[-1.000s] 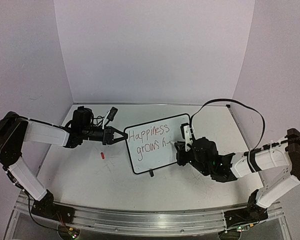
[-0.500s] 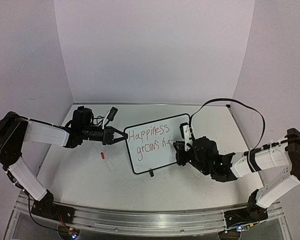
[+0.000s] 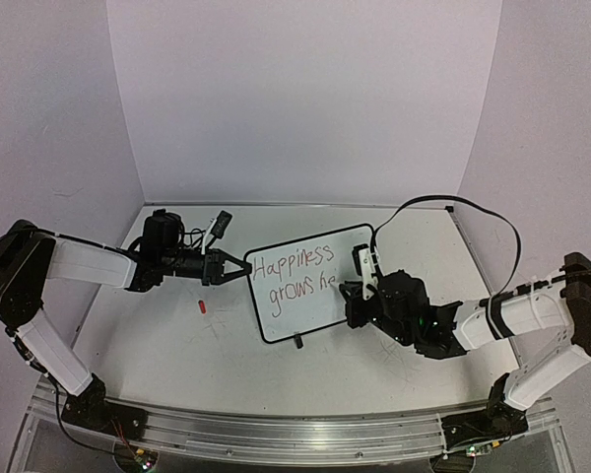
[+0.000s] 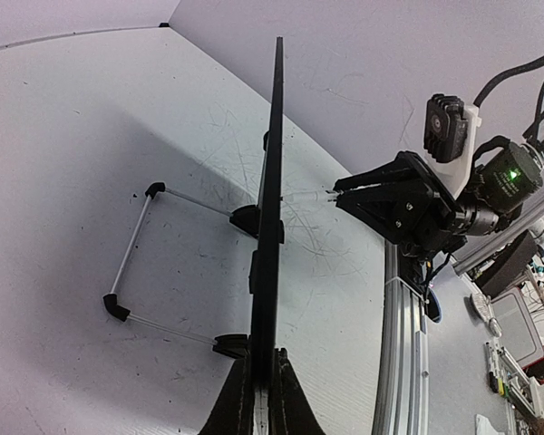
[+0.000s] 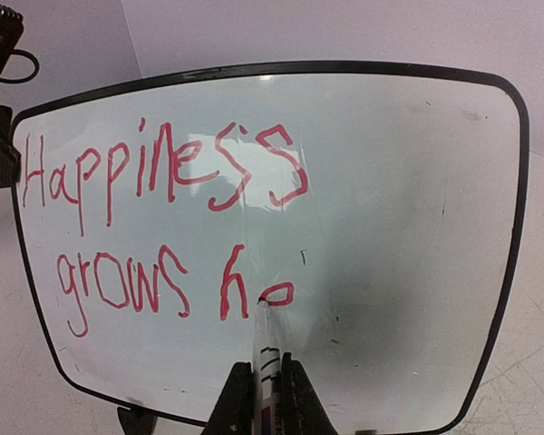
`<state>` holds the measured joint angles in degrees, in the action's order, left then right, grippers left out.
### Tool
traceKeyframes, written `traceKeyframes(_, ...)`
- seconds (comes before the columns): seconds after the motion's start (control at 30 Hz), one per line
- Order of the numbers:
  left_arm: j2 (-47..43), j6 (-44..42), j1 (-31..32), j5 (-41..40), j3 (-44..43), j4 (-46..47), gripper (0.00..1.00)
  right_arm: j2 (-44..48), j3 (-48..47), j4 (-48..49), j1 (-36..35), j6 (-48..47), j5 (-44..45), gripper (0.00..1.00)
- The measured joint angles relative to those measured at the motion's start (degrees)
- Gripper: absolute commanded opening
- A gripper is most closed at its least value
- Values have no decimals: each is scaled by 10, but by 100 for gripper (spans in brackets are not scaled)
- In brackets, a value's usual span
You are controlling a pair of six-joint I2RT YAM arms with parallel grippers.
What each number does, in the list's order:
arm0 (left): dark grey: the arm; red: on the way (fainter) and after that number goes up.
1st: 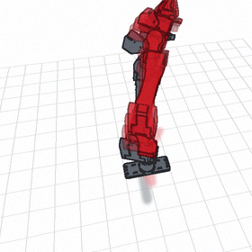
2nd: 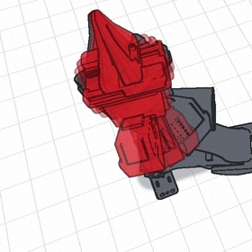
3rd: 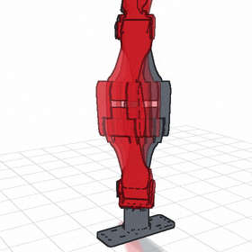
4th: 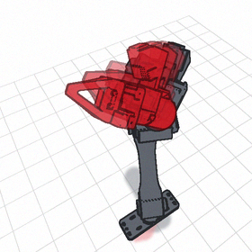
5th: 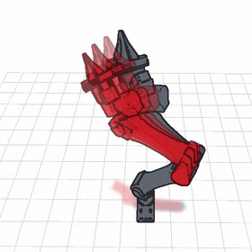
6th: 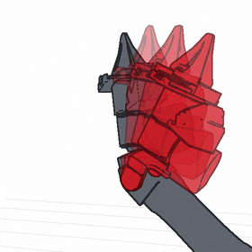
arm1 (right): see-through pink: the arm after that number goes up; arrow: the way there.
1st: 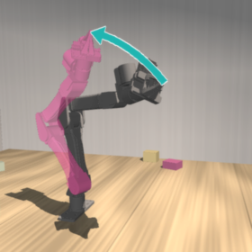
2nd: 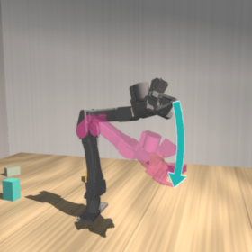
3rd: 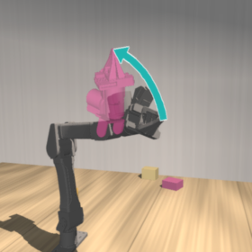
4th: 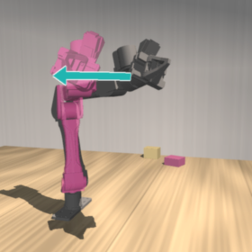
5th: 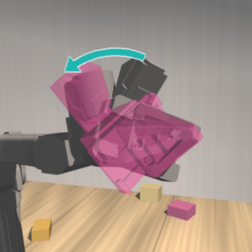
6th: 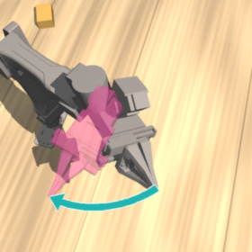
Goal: Write a sentence on the whiteboard
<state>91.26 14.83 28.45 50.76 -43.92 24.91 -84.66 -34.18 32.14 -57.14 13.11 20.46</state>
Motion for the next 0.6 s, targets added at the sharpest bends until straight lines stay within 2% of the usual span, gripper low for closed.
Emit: traceKeyframes(0.6, 0, 0, 0, 0, 0, 0, 0, 5, 0, -20, -2, 15, 16, 0)
